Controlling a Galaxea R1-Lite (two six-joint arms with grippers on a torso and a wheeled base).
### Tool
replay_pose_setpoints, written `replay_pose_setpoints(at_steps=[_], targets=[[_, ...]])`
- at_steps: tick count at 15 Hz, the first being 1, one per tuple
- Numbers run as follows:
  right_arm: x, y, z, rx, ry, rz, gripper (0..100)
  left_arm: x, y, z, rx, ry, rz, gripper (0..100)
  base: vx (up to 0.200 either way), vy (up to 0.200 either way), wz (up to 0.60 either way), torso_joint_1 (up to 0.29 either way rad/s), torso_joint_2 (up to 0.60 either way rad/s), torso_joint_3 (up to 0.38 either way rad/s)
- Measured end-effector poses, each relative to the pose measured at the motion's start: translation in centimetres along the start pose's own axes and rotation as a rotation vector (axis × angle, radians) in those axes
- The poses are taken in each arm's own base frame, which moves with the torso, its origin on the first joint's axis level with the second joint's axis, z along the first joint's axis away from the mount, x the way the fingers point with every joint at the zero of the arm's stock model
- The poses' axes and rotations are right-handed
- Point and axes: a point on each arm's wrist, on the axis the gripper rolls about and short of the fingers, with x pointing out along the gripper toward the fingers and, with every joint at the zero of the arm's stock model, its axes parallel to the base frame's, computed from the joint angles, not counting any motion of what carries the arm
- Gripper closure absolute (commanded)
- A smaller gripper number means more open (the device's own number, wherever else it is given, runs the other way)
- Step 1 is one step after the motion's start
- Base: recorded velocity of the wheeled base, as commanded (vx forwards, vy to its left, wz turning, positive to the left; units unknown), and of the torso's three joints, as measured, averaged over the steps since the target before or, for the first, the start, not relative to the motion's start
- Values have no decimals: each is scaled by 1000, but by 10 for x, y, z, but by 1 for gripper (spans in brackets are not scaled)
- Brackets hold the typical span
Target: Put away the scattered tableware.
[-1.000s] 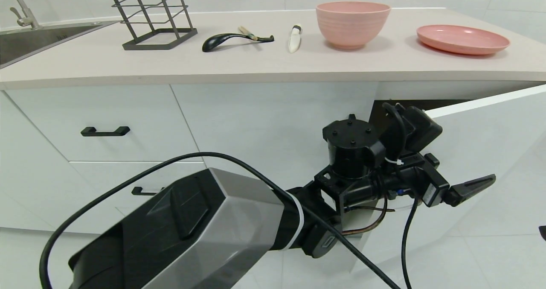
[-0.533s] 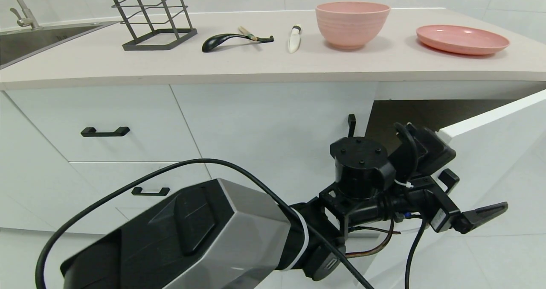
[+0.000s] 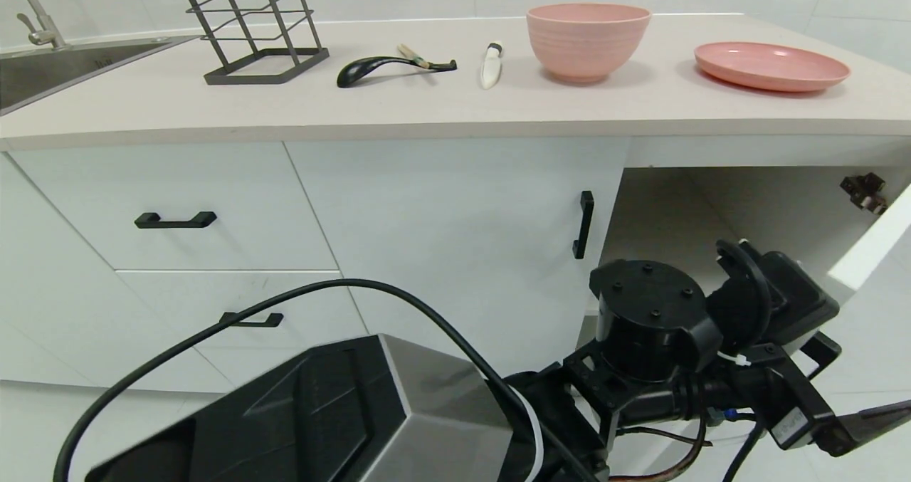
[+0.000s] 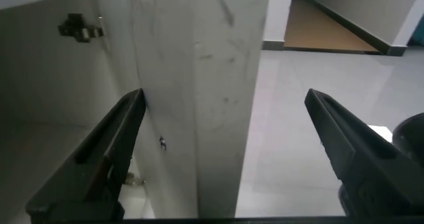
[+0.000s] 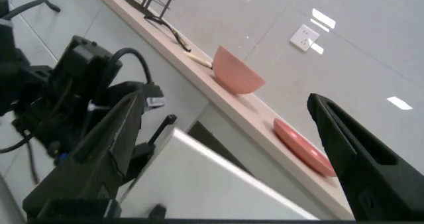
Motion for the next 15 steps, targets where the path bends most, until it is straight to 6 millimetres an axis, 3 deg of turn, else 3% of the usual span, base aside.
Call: replay_pose_setpoints(at_steps=[8,15], targets=[[0,-2,5,-17,-5,-36,0,17,-34,-9,-34,4,-62,0,0,0,0,0,0,0],[2,-8,13,-47,-27,-62,0,33,-50,-13,-32,-25,-92,0,0,0,0,0,0,0]])
